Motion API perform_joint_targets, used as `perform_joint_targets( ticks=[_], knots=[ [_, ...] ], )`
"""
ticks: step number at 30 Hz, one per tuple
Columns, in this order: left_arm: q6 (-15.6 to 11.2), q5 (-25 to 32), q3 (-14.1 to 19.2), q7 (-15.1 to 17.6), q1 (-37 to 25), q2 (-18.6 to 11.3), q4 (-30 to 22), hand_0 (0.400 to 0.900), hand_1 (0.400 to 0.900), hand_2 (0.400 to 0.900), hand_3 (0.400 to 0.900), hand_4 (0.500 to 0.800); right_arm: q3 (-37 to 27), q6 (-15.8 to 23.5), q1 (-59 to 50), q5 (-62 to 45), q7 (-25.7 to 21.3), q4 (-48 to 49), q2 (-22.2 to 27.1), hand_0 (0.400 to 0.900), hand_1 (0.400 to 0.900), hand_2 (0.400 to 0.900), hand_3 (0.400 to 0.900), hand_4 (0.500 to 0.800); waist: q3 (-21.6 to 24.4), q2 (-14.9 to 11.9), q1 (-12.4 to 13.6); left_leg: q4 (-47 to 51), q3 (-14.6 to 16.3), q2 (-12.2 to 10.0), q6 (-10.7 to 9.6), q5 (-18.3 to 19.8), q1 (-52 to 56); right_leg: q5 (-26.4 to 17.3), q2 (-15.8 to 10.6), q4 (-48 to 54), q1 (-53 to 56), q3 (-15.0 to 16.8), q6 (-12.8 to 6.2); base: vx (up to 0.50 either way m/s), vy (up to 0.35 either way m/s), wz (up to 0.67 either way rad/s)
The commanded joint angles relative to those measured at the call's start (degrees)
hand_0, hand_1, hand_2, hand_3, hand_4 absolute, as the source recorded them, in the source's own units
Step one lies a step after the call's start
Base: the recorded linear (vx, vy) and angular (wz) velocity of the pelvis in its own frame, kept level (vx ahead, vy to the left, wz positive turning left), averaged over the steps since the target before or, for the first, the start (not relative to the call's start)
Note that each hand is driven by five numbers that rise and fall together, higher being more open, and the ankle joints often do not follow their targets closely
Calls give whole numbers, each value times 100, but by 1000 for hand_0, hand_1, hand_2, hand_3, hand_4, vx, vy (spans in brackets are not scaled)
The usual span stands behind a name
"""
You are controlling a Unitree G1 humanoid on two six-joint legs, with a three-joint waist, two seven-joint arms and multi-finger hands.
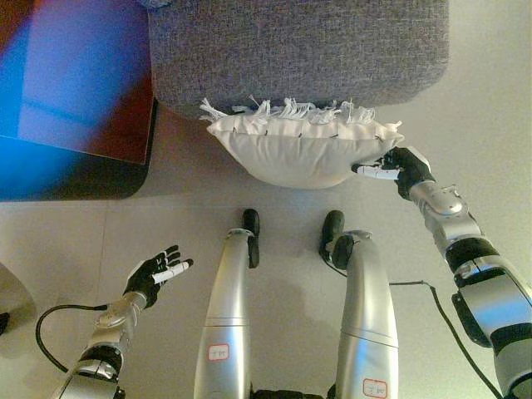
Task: Pick up the pillow and put it on the sofa.
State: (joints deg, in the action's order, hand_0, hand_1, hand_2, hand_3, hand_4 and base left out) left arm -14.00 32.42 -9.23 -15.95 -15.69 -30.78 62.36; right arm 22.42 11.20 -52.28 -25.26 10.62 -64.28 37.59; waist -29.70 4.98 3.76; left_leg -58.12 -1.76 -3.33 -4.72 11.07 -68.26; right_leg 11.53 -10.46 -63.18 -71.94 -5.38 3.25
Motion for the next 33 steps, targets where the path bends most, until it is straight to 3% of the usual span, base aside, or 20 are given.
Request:
perform_joint_targets(
  ticks=[1, 5, 6, 7, 8, 9, 19, 32, 33],
  knots=[
    [-289, 251, 70, -117, 523, -219, -43, 900, 900, 900, 900, 800, 168, 218, -412, -178, 248, 113, 326, 900, 900, 900, 900, 800, -9, 325, 75, 113, 331, 114, 382, 380, 502, 506, 131, 22, 672, -203, -51, 41, -3, 10],
    [-287, 249, 64, -187, 635, -203, -129, 900, 900, 900, 900, 800, 284, 180, -555, -100, 356, 46, 315, 900, 900, 900, 900, 800, -9, 373, 124, 150, 330, 95, 356, 313, 569, 523, 116, -6, 742, -207, -49, 40, 10, 8],
    [-289, 254, 59, -210, 658, -206, -138, 900, 900, 900, 900, 800, 307, 176, -595, -104, 407, 33, 306, 794, 794, 794, 794, 736, -9, 382, 135, 159, 323, 92, 345, 301, 586, 524, 113, -14, 752, -205, -50, 37, 13, 9],
    [-297, 240, 58, -228, 680, -195, -138, 900, 900, 900, 900, 800, 330, 182, -646, -91, 458, 6, 293, 657, 657, 657, 657, 654, -9, 392, 146, 168, 319, 87, 334, 293, 608, 527, 105, -13, 770, -203, -51, 35, 12, 9],
    [-301, 223, 46, -234, 690, -184, -134, 900, 900, 900, 900, 800, 354, 186, -688, -67, 458, -16, 275, 478, 478, 478, 478, 547, -9, 400, 151, 178, 322, 80, 330, 285, 630, 528, 99, -11, 789, -200, -52, 30, 9, 9],
    [-299, 216, 43, -259, 704, -174, -130, 900, 900, 900, 900, 800, 377, 181, -713, -86, 475, -3, 261, 400, 400, 400, 400, 500, -9, 407, 156, 203, 333, 69, 320, 269, 660, 526, 103, 12, 823, -196, -55, 26, 6, 7],
    [-451, 157, 42, -414, 881, -66, -26, 900, 900, 900, 900, 800, 416, 147, -777, -123, 560, -50, 256, 400, 400, 400, 400, 500, -9, 417, 187, 452, 362, 14, 271, 188, 945, 538, 132, 227, 1125, -171, -55, 16, 17, 1],
    [-391, 104, 39, -318, 879, 69, -1, 900, 900, 900, 900, 800, 304, 233, -617, 81, 374, -115, 221, 400, 400, 400, 400, 500, -9, 351, 158, 1223, 456, -45, 173, -21, 1761, 440, 225, 1038, 1997, -148, -110, -6, 31, -5],
    [-356, 84, 73, -301, 837, 86, -2, 900, 900, 900, 900, 800, 277, 239, -598, 197, 305, -96, 194, 400, 400, 400, 400, 500, -9, 342, 154, 1541, 507, -66, 185, -300, 1887, 191, 252, 1353, 2118, -194, -64, -108, 63, -8]
  ],
)
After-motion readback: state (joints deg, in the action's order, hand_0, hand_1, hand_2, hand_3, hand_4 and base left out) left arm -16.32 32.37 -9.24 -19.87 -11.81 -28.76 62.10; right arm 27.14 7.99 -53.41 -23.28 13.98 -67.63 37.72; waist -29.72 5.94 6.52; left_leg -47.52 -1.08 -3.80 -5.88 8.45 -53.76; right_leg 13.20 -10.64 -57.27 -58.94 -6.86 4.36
